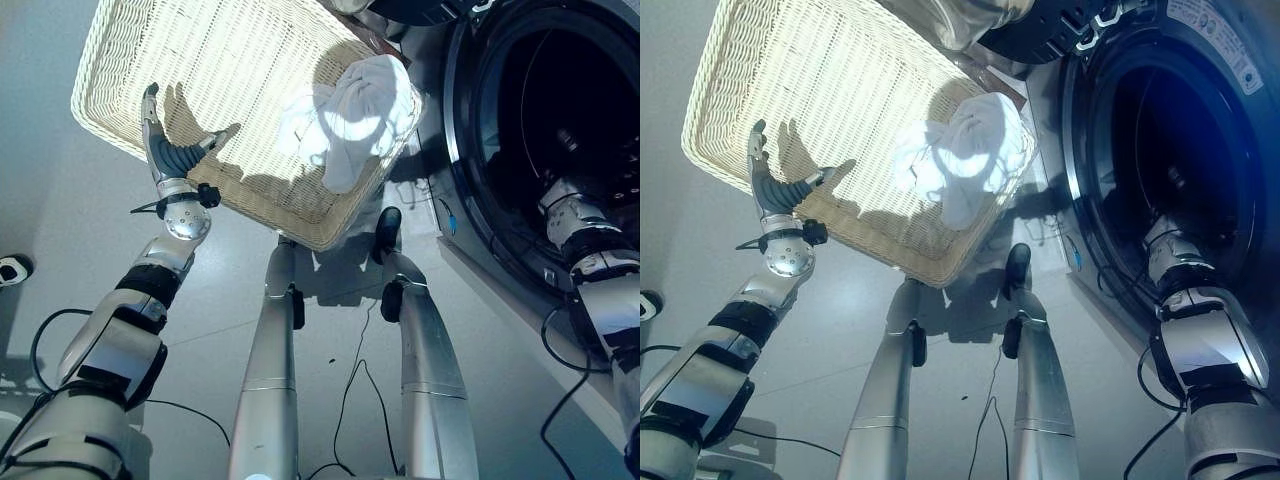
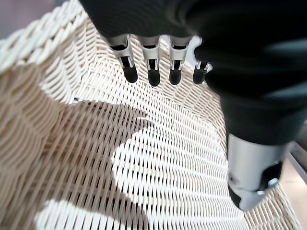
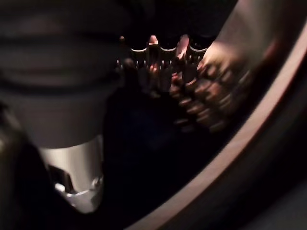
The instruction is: Put the clothes into the washing machine.
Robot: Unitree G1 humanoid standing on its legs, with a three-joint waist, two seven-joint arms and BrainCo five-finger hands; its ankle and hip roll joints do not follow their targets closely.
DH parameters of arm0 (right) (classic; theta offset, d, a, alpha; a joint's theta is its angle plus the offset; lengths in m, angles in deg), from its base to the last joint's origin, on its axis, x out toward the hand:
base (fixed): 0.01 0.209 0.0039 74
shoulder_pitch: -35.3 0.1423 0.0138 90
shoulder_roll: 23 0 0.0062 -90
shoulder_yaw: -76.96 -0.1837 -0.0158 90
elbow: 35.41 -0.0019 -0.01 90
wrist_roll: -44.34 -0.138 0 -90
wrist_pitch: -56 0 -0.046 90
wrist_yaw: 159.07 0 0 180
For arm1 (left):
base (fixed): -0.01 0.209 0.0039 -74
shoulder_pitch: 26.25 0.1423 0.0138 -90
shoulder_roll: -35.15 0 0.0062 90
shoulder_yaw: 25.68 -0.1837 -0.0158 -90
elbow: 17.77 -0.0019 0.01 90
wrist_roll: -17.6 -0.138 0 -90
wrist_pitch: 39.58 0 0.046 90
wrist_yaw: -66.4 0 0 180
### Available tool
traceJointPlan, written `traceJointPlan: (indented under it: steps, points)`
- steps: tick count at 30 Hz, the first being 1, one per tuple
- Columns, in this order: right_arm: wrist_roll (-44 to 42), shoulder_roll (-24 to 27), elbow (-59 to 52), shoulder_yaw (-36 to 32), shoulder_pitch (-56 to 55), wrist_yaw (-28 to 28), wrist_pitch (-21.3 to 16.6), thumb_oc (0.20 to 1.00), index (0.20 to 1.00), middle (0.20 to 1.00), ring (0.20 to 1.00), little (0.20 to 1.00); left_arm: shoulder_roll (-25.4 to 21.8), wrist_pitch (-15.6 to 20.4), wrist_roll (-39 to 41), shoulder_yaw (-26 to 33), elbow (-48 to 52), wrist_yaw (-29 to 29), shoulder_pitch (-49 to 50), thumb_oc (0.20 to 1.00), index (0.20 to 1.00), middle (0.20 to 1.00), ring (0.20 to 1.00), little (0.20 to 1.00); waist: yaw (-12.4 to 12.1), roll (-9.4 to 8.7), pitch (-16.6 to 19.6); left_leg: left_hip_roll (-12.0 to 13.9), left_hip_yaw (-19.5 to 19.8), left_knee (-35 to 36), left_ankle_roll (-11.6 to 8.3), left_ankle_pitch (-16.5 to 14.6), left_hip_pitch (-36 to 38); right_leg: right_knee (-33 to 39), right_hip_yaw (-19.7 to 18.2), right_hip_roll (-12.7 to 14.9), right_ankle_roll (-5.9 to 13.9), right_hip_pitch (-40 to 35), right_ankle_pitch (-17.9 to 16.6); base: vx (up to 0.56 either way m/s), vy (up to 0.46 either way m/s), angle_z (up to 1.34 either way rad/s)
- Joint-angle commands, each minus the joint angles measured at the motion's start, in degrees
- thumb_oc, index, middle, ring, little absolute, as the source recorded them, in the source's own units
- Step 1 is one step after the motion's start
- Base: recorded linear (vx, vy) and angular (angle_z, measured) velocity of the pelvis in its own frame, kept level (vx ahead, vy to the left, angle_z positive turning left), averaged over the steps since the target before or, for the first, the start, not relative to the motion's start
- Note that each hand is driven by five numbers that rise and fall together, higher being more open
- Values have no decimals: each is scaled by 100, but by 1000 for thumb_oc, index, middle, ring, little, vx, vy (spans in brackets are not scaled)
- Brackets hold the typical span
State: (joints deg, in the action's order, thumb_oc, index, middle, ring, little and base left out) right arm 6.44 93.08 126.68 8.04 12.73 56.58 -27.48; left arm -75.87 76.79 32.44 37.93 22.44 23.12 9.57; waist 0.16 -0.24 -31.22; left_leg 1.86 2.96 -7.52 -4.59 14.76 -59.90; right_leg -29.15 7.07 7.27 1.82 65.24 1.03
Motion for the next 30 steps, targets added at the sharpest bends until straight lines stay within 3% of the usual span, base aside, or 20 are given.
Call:
traceJointPlan:
  steps: [1, 7, 10, 15, 22, 30]
  points:
    - [1074, 1119, -101, 483, 451, 236, 329, 1000, 1000, 1000, 1000, 1000, 67, 85, -45, 67, -111, -102, -325, 1000, 1000, 1000, 1000, 1000, -154, -59, 143, -154, -114, -989, -60, -1016, -66, 1000, 264, -237, 573, -412, -768, 0, 0, 0]
    - [1595, 692, -430, 519, 217, 503, 61, 1000, 1000, 1000, 1000, 1000, 169, 106, -137, 64, -172, -164, -438, 1000, 1000, 1000, 1000, 1000, -137, 17, 143, -159, -153, -897, -54, -995, -95, 1012, 232, -244, 575, -336, -727, 0, 7, 1]
    - [1956, 460, -1015, 400, -203, 765, -291, 1000, 1000, 1000, 1000, 1000, 263, 107, -256, 146, -151, -290, -408, 1000, 1000, 1000, 1000, 1000, -59, 38, 143, -171, -205, -897, -60, -1024, -122, 991, 182, -263, 575, -270, -682, 0, 54, 4]
    - [2816, 37, -2867, 296, -1171, 1461, -735, 1000, 1000, 1000, 1000, 1000, 458, 121, -484, 327, -33, -597, -243, 1000, 1000, 1000, 1000, 1000, 114, 32, 143, -160, -341, -878, -86, -1031, -174, 935, 88, -312, 561, -154, -595, -8, 68, 1]
    - [4226, -428, -4608, 305, -1916, 1221, -1215, 1000, 1000, 1000, 1000, 1000, 677, 70, -841, 615, 53, -726, -31, 1000, 1000, 1000, 1000, 1000, 245, 35, 143, -158, -424, -854, -126, -1004, -187, 906, -5, -351, 559, -102, -503, -9, 48, -4]
    - [5085, -719, -5412, 613, -2232, 792, -1505, 1000, 1000, 1000, 1000, 1000, 841, 47, -971, 762, 104, -806, 60, 1000, 1000, 1000, 1000, 1000, 284, 54, 143, -147, -508, -848, -134, -942, -166, 879, -33, -350, 526, -117, -461, -4, 39, -2]
